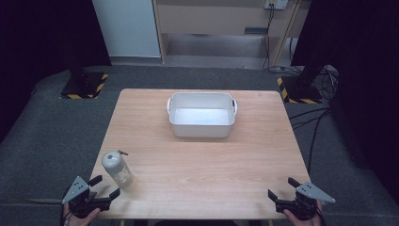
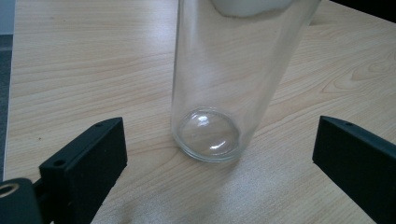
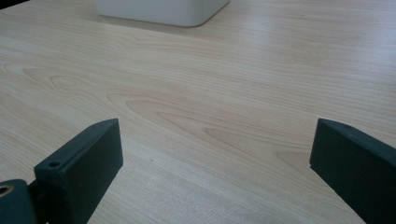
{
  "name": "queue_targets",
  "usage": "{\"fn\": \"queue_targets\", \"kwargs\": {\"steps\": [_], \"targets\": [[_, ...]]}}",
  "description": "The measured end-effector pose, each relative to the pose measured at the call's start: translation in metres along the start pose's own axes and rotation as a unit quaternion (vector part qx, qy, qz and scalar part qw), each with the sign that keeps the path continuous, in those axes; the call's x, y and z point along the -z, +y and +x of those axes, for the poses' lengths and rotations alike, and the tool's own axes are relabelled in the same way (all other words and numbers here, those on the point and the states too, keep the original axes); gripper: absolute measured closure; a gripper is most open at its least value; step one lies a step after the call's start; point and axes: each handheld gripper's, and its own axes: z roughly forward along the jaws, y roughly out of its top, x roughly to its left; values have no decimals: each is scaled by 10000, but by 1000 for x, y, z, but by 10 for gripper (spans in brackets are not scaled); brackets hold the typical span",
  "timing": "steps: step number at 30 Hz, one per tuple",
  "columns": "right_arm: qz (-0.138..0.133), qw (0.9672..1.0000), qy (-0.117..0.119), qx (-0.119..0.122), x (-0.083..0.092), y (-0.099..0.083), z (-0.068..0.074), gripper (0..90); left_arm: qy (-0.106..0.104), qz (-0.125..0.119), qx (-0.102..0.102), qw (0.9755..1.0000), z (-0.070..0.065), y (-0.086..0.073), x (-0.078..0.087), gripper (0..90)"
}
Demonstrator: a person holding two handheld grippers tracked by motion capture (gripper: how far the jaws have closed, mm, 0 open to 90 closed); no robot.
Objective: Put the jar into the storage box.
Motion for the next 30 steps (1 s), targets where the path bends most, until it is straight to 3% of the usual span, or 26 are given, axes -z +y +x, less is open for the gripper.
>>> {"fn": "queue_targets", "kwargs": {"steps": [6, 16, 30], "targets": [[-10, 10000, 2, -7, -1, 0, -1, 26, 21, -53, 58, 10000, 1, 1, 1, 15], [-30, 10000, -1, -12, 0, 1, 1, 27, -5, 9, -10, 10000, -1, 0, 1, 15], [22, 10000, -56, 0, 4, -2, 3, 28, 83, -144, 79, 9998, 4, 4, 7, 17]]}}
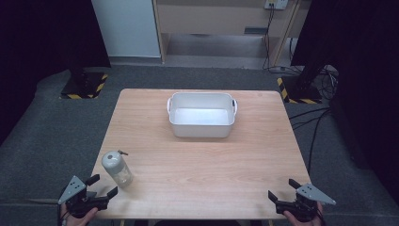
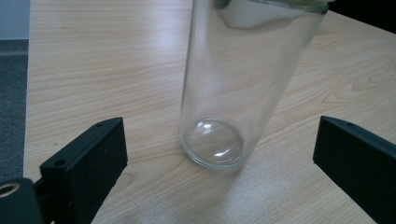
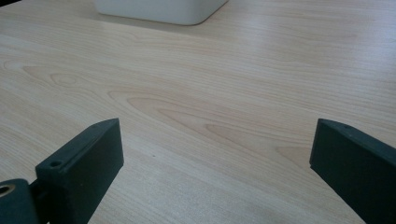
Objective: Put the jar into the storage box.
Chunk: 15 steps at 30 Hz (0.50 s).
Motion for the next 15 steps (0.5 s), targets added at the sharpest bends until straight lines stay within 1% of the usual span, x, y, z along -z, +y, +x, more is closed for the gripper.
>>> {"fn": "queue_targets", "kwargs": {"steps": [4, 7, 10, 12, 15], "targets": [[-4, 10000, 1, 20, 0, 0, 1, 28, 58, -56, 77, 9999, 2, 3, 6, 16], [23, 10000, 3, 34, 0, 0, 1, 28, 69, -40, 117, 9999, 2, 8, 10, 15], [16, 10000, -6, 36, 0, 0, 1, 28, 59, -3, 99, 9999, 1, 12, 11, 18], [22, 10000, -4, 16, 0, 0, 1, 28, 64, 47, 26, 10000, -1, 16, 12, 18], [30, 10000, 0, 46, 0, 0, 2, 28, 37, 78, 1, 10000, -3, 24, 14, 16]]}}
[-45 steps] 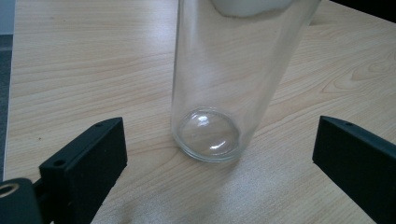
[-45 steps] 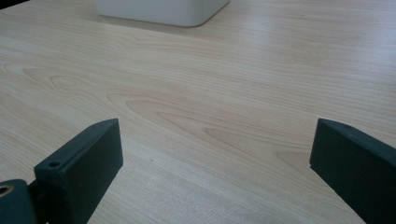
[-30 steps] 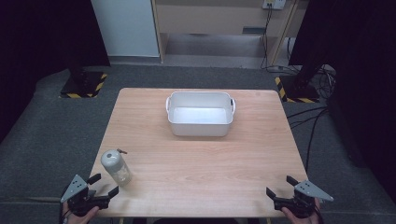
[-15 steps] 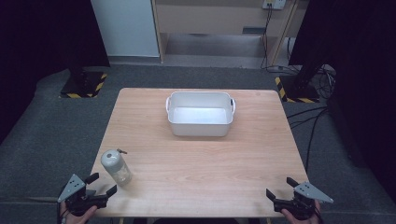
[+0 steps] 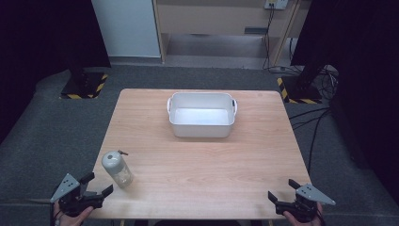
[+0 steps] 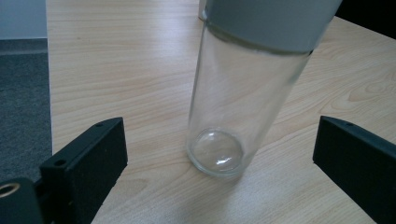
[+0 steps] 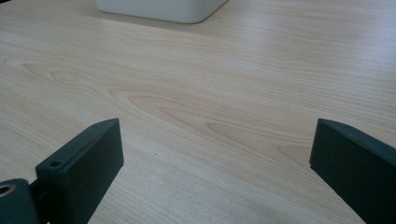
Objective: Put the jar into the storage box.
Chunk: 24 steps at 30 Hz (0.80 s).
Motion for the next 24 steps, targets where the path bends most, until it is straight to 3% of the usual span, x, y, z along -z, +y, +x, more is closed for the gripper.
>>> {"fn": "queue_targets", "kwargs": {"steps": [12, 24], "targets": [[7, 10000, 10, -1, -1, 0, 1, 29, -78, 9, -58, 10000, -4, 29, 9, 17], [33, 10000, 32, 32, -1, 0, 1, 29, -191, 155, -166, 9996, -10, 55, 8, 17]]}}
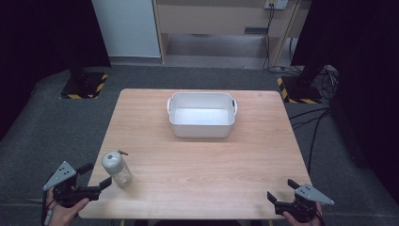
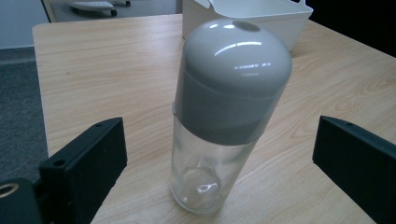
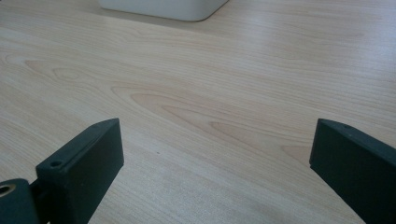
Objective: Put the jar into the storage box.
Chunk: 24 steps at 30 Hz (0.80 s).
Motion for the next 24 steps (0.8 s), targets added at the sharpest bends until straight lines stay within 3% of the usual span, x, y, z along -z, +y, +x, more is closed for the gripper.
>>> {"fn": "queue_targets", "kwargs": {"steps": [13, 24], "targets": [[24, 10000, 17, 9, -1, 0, 1, 29, -62, 290, -82, 9995, -3, 26, -5, 28], [27, 10000, 24, 11, -1, 0, 1, 29, -31, 524, -152, 9985, -7, 38, -18, 54]]}}
